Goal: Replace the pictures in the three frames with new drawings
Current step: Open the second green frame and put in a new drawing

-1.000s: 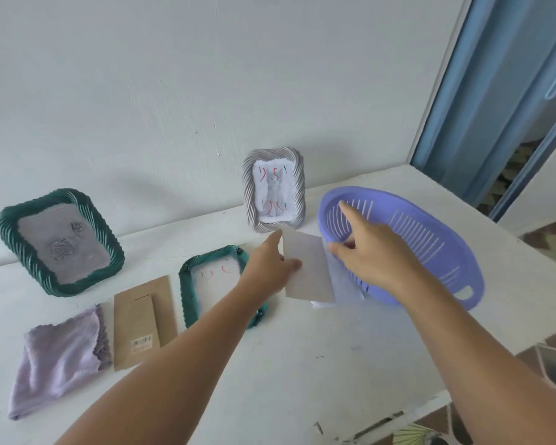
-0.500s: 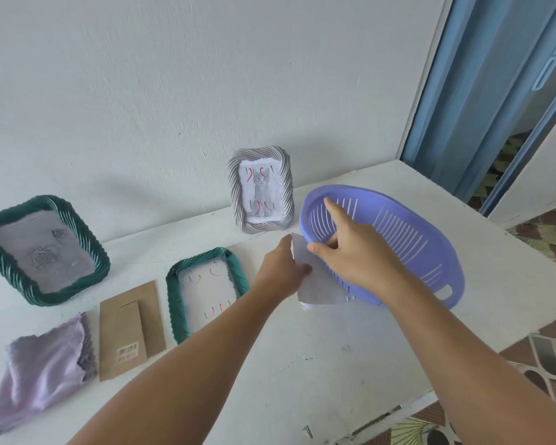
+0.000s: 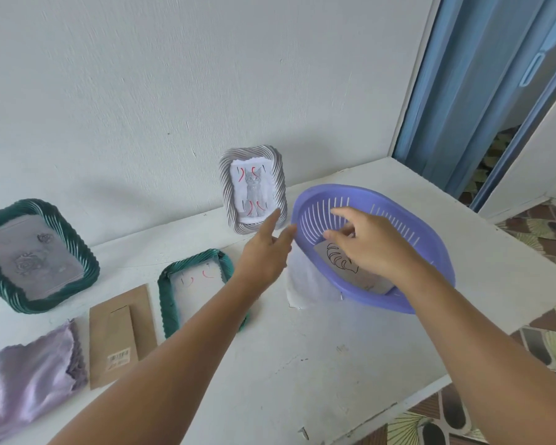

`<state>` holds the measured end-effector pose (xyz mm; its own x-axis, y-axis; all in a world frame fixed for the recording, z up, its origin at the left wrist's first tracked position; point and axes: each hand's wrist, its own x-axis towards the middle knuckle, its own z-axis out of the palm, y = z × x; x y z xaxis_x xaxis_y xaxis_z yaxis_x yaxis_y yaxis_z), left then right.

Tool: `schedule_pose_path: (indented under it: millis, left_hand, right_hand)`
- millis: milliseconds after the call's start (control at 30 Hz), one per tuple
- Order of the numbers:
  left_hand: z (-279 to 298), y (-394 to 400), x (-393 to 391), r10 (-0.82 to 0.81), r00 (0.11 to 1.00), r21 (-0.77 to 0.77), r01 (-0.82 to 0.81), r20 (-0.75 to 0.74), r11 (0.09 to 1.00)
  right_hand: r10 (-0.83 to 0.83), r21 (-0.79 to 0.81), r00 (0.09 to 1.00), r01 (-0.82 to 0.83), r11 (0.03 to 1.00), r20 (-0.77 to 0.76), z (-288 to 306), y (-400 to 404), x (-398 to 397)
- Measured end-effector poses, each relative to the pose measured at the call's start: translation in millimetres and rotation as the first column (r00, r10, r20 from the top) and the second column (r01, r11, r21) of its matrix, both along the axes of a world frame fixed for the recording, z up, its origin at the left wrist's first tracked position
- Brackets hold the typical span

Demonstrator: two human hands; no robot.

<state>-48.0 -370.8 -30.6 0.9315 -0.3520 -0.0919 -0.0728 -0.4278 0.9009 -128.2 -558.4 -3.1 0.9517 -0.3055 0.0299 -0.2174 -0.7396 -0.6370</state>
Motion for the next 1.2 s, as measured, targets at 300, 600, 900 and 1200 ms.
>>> schedule_pose_path:
  millis: [300,600,900,1200]
  left_hand:
    - [5,-8,-12,-0.203,0.978,0.047,0.205,-0.037,0.978]
    - [4,-6,-15,-0.168,0.980,0.004,0.169,-0.104,0.986]
    - [9,-7,-16,-0.169,0.980,0.029,0.173,-0.110,0.985]
    - [13,-9,-17,-0.177,0.978,0.045,0.183,-0.113,0.982]
  right_hand:
    - [0.009,-0.275,0.959,-0.091,0.957,-0.285,-28,-46,11]
    - [-0.088,-0.272,0.955,0.009,0.962,-0.281,-36,-48,10]
    - [-0.130,-0.309,0.987,0.093,0.947,-0.100,-32,-50,9]
    - [-0.108,-0.137,0.985,0.127,0.982,0.138,-14,-35,9]
